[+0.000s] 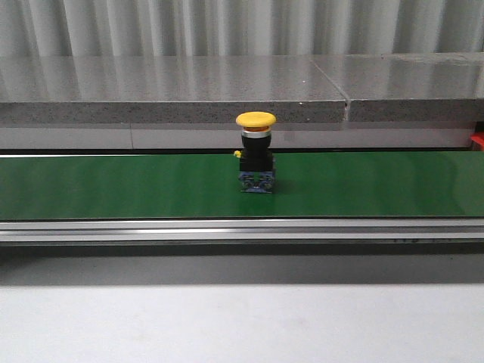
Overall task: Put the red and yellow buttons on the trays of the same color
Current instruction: 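Carry the red button into the red tray and release it, then lower the right gripper onto the yellow button and grasp it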
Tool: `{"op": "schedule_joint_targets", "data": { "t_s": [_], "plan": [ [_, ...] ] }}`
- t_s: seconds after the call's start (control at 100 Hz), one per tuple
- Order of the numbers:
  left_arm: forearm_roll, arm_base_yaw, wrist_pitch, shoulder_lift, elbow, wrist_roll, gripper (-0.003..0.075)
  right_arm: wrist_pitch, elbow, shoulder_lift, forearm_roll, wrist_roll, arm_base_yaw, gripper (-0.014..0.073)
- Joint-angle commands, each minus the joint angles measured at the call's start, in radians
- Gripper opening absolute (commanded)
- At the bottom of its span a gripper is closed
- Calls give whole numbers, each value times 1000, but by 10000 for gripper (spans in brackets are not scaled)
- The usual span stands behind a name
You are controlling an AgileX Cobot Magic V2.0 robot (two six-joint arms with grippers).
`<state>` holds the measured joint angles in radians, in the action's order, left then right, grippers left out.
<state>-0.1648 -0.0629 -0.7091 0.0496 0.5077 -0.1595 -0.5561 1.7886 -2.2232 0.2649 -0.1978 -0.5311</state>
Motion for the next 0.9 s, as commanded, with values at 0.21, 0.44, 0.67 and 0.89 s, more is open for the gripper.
{"op": "schedule_joint_targets", "data": {
  "t_s": [0.21, 0.44, 0.67, 0.89],
  "plan": [
    [-10, -9, 72, 13, 23, 3, -21, 42, 36, 159, 47, 0, -15, 510],
    [-10, -9, 72, 13, 23, 3, -21, -26, 34, 295, 63, 0, -15, 510],
    [-10, -9, 72, 13, 23, 3, -21, -56, -12, 451, 72, -45, 33, 510],
    [-10, -9, 72, 13, 23, 3, -21, -53, -191, 624, 72, -99, 134, 510]
  ]
}}
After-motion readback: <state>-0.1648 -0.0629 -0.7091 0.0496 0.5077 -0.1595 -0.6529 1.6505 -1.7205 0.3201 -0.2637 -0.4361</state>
